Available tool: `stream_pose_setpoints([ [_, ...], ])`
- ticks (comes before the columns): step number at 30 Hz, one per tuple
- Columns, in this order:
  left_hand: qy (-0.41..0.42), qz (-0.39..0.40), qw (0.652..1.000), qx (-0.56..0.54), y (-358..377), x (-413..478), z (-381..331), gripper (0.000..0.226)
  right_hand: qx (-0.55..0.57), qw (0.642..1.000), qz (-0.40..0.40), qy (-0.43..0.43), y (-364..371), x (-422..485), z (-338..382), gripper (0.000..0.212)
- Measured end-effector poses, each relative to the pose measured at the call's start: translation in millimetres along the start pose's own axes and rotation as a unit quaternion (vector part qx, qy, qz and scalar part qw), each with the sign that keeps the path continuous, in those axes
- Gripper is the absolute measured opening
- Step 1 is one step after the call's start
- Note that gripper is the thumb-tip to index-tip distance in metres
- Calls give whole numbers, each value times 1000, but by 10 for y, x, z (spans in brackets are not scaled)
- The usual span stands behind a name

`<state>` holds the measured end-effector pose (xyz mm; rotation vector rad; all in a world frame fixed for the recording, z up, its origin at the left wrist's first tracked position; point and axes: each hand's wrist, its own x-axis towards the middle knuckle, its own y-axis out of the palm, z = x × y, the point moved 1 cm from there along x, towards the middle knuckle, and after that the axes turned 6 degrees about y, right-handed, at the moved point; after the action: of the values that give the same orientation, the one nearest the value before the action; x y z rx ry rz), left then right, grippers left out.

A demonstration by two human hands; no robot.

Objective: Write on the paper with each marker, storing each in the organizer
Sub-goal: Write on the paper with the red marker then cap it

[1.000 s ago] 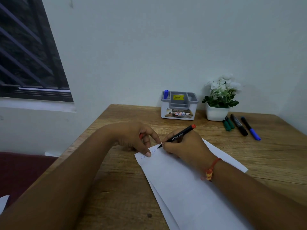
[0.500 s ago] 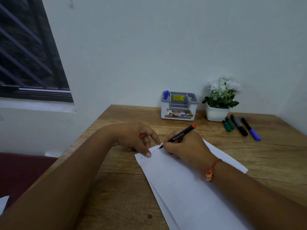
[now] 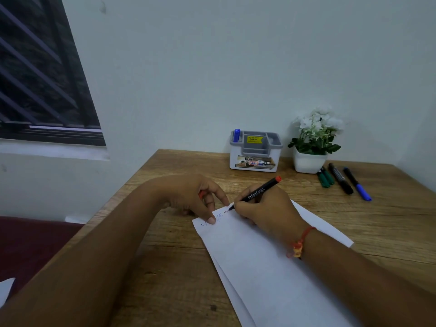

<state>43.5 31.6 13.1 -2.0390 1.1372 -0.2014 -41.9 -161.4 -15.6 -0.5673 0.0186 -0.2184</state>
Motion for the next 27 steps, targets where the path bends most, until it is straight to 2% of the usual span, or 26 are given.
stream_pose_setpoints([
  [5, -1, 1, 1000, -1, -1, 1, -12, 47, -21, 1000, 2, -2, 4, 6, -11, 14],
  [18, -1, 0, 1000, -4, 1, -3, -5, 46, -4, 1000, 7, -13, -7, 12, -11, 10],
  [23, 0, 2, 1000, 7, -4, -1, -9, 45, -2, 1000, -12, -5, -12, 15, -10, 12],
  [27, 2, 2, 1000, 6, -2, -1, -15, 44, 1, 1000, 7, -1, -5, 15, -15, 11],
])
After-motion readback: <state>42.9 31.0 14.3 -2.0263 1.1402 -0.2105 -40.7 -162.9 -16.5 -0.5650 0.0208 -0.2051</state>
